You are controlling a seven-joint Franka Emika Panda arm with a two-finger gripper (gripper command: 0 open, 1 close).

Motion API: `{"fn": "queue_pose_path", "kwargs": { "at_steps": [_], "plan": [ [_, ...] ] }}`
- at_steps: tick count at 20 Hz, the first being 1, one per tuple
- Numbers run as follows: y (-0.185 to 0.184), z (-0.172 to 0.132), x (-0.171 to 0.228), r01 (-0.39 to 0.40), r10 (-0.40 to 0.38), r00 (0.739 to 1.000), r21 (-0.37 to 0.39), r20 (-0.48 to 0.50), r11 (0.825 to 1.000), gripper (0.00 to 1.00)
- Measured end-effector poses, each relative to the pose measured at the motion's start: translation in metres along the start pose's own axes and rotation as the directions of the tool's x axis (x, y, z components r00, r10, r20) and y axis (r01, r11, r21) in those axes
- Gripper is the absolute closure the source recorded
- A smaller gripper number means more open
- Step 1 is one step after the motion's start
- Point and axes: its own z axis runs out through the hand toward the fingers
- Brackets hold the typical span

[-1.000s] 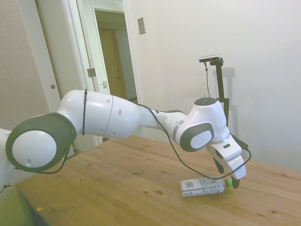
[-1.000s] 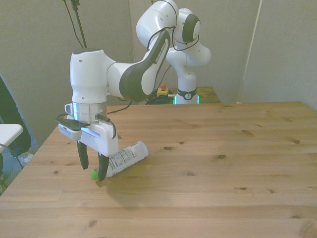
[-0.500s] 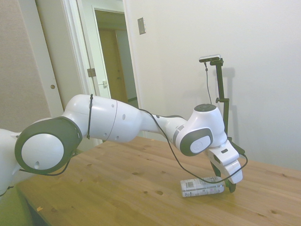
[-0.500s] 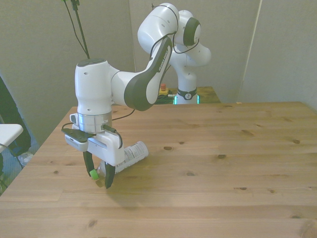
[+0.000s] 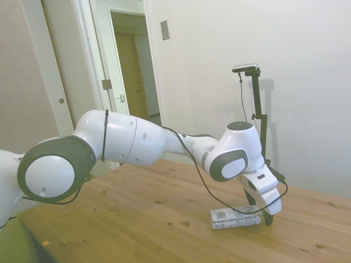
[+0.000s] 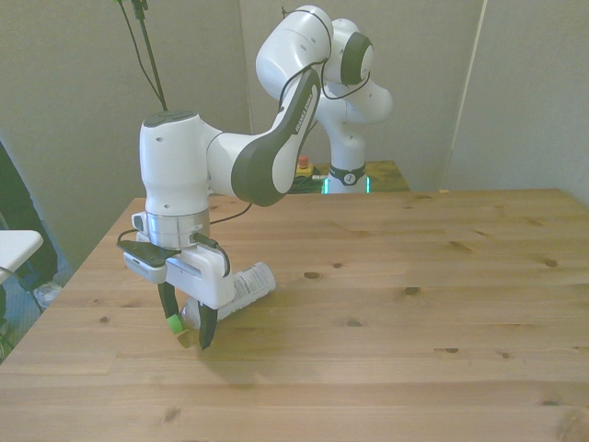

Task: Stand the water bottle

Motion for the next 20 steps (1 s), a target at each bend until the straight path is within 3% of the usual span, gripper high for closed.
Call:
{"fn": "queue_pose_path", "kwargs": {
  "at_steps": [20],
  "plan": [
    [0.007, -0.007, 0.009, -0.015, 0.015, 1.0, -0.006, 0.015, 1.0, 1.0]
  ]
}}
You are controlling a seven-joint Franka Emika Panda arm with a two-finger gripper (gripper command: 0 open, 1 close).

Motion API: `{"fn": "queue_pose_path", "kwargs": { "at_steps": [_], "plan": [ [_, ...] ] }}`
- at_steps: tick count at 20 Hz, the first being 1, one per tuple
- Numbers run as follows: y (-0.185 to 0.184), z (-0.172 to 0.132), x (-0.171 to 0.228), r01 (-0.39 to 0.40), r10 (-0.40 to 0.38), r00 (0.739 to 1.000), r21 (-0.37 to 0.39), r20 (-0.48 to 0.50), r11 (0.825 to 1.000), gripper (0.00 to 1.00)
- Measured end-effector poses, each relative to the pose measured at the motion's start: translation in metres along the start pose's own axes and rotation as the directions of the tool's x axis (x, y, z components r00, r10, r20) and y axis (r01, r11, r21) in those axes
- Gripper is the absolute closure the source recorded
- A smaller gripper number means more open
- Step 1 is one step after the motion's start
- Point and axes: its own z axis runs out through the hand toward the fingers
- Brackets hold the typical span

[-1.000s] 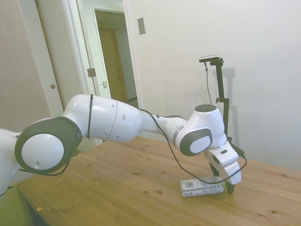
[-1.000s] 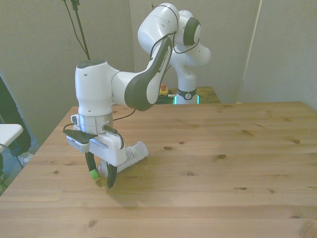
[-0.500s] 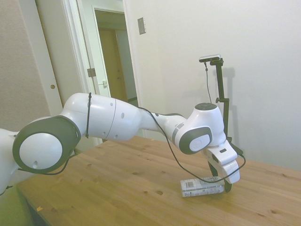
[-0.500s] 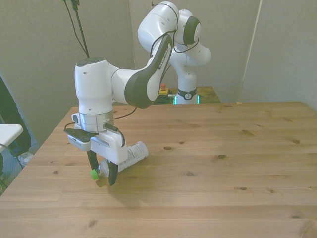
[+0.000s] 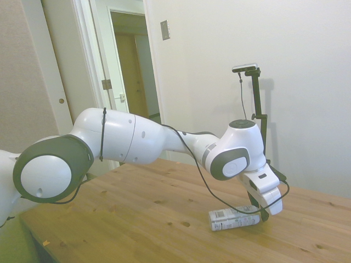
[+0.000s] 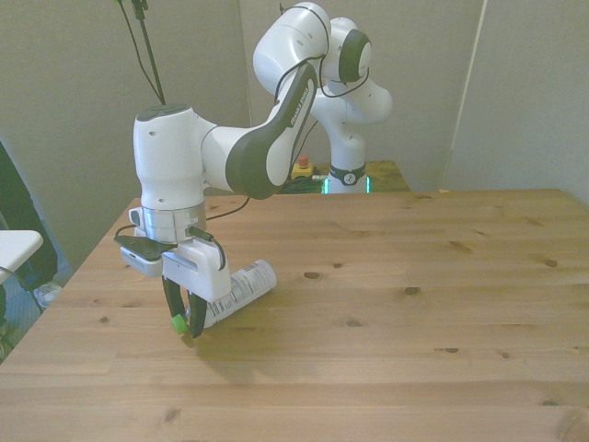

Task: Stand the water bottle

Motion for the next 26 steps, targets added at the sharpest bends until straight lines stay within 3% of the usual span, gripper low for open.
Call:
{"fn": "queue_pose_path", "kwargs": {
  "at_steps": [8, 15, 18, 22, 26],
  "plan": [
    [-0.002, -0.011, 0.003, 0.008, -0.008, 1.0, 0.013, 0.023, 1.0, 1.0],
    [-0.03, -0.091, -0.028, 0.052, -0.052, 0.999, 0.14, -0.007, 0.989, 1.0],
    [-0.041, -0.127, -0.068, 0.117, -0.102, 0.992, 0.228, -0.076, 0.967, 1.0],
    [-0.045, -0.169, -0.133, 0.224, -0.159, 0.964, 0.335, -0.213, 0.915, 1.0],
    [-0.022, -0.17, -0.185, 0.293, -0.161, 0.928, 0.39, -0.337, 0.873, 1.0]
  ]
}}
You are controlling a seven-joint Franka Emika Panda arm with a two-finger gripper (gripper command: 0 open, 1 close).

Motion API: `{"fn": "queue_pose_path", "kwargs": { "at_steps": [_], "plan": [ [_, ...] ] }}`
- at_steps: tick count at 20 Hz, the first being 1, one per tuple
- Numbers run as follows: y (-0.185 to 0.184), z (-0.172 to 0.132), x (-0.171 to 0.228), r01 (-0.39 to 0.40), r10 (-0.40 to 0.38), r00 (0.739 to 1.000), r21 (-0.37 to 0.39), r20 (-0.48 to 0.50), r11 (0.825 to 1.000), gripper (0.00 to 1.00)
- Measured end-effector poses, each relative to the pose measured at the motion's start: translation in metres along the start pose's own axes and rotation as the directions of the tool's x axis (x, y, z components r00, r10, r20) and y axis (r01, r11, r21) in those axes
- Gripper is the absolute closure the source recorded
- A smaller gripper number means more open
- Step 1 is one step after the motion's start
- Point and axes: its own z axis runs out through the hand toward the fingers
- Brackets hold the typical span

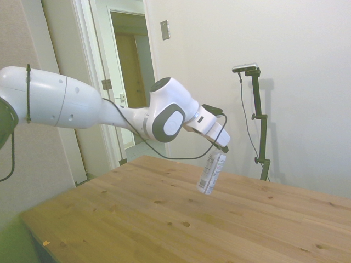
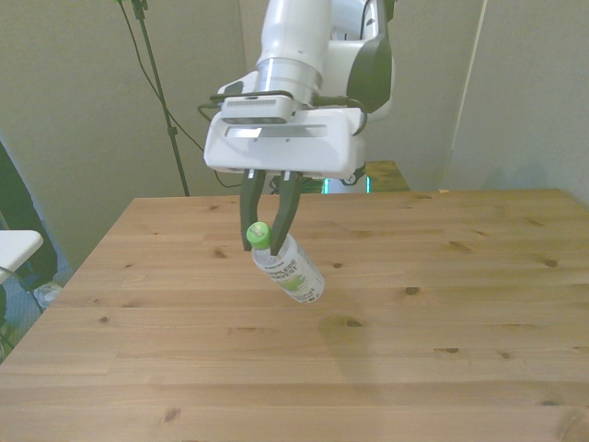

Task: Stand the water bottle

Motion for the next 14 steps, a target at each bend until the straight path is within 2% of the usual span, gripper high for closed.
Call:
{"fn": "queue_pose_path", "kwargs": {
  "at_steps": [3, 8, 14],
  "plan": [
    [0.007, -0.006, -0.02, 0.01, -0.008, 0.998, 0.029, -0.058, 1.0, 1.0],
    [-0.002, -0.017, -0.031, 0.022, -0.011, 0.989, 0.077, -0.147, 0.997, 1.0],
    [-0.007, -0.005, -0.05, 0.028, -0.005, 0.975, 0.1, -0.223, 0.995, 1.0]
  ]
}}
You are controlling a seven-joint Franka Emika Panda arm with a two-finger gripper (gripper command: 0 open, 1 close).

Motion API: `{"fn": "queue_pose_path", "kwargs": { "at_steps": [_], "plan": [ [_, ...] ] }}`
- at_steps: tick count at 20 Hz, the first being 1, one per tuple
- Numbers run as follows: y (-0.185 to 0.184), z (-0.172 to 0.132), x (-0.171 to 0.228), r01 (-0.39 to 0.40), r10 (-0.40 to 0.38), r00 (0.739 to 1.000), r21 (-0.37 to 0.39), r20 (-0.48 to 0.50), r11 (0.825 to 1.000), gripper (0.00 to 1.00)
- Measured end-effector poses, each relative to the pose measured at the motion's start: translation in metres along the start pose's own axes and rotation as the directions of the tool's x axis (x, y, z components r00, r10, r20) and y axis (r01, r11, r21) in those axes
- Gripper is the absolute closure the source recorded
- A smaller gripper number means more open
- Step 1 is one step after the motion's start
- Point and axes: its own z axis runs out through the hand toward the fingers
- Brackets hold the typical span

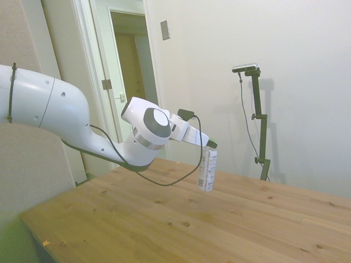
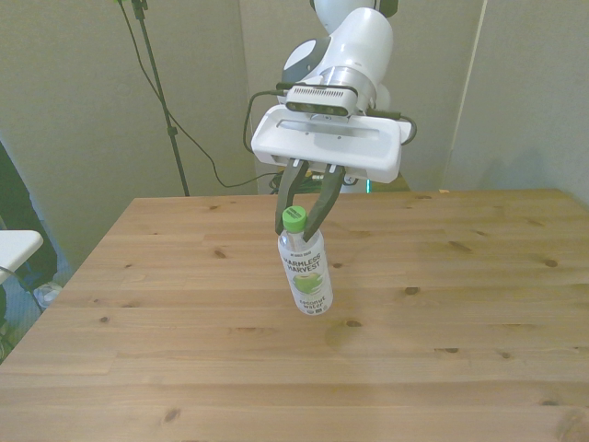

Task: Stand the water bottle

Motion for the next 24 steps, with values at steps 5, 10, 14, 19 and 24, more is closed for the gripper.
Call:
{"fn": "queue_pose_path", "kwargs": {
  "at_steps": [5, 10, 14, 19, 24],
  "plan": [
    [0.003, 0.012, -0.008, -0.011, 0.012, 0.999, 0.003, -0.031, 1.0, 1.0],
    [0.013, 0.023, -0.014, -0.006, 0.007, 0.998, 0.011, -0.057, 1.0, 1.0],
    [0.021, 0.033, -0.022, -0.016, 0.016, 0.998, 0.01, -0.067, 1.0, 1.0],
    [0.031, 0.04, -0.025, -0.039, 0.039, 0.997, 0.015, -0.072, 0.999, 1.0],
    [0.038, 0.045, -0.027, -0.052, 0.053, 0.996, 0.013, -0.075, 0.999, 1.0]
  ]
}}
